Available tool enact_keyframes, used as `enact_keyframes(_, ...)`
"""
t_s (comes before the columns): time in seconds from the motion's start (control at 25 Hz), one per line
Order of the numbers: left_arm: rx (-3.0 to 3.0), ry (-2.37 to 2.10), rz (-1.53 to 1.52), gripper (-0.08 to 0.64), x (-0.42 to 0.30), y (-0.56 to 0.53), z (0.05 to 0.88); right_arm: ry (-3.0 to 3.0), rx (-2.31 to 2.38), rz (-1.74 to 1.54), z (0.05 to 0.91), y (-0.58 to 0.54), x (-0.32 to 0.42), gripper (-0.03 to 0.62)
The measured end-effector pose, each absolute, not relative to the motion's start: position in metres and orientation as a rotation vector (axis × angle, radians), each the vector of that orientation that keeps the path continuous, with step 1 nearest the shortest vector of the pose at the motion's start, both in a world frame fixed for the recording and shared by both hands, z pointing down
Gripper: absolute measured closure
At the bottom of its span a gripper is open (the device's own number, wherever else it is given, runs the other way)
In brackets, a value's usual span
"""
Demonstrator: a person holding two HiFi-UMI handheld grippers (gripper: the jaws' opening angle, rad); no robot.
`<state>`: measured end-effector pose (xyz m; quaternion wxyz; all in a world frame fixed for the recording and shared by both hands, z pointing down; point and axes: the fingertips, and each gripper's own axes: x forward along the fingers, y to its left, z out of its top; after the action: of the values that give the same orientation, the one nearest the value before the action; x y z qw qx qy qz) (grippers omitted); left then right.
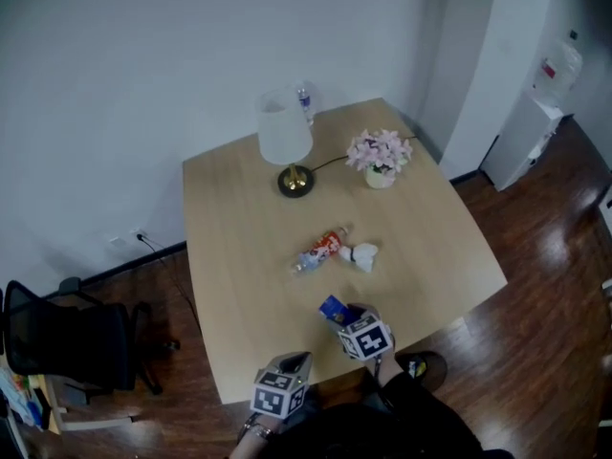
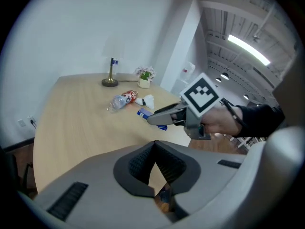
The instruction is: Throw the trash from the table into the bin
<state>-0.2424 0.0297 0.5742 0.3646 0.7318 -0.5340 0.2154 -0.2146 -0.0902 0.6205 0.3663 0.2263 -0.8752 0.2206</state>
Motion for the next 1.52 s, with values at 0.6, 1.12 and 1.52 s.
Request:
enact_keyframes(0.6, 2.133, -1.058, 0.746, 0.555, -0.168, 0.009, 0.591, -2.235, 0.867, 0.810, 0.596, -0.018, -0.111, 0.324)
enact_keyframes(1.12, 2.395, -0.499, 1.006, 0.555, 0.013, 0.034, 0.612, -1.967, 1.404, 1.143, 0.643, 0.046, 0.086, 0.324)
enact_keyframes(1.52, 2.449, -0.328, 1.108, 0.554, 0.087, 0.049, 0.667, -1.771, 1.533, 1.329, 0.743, 0.067, 0.155, 0.324)
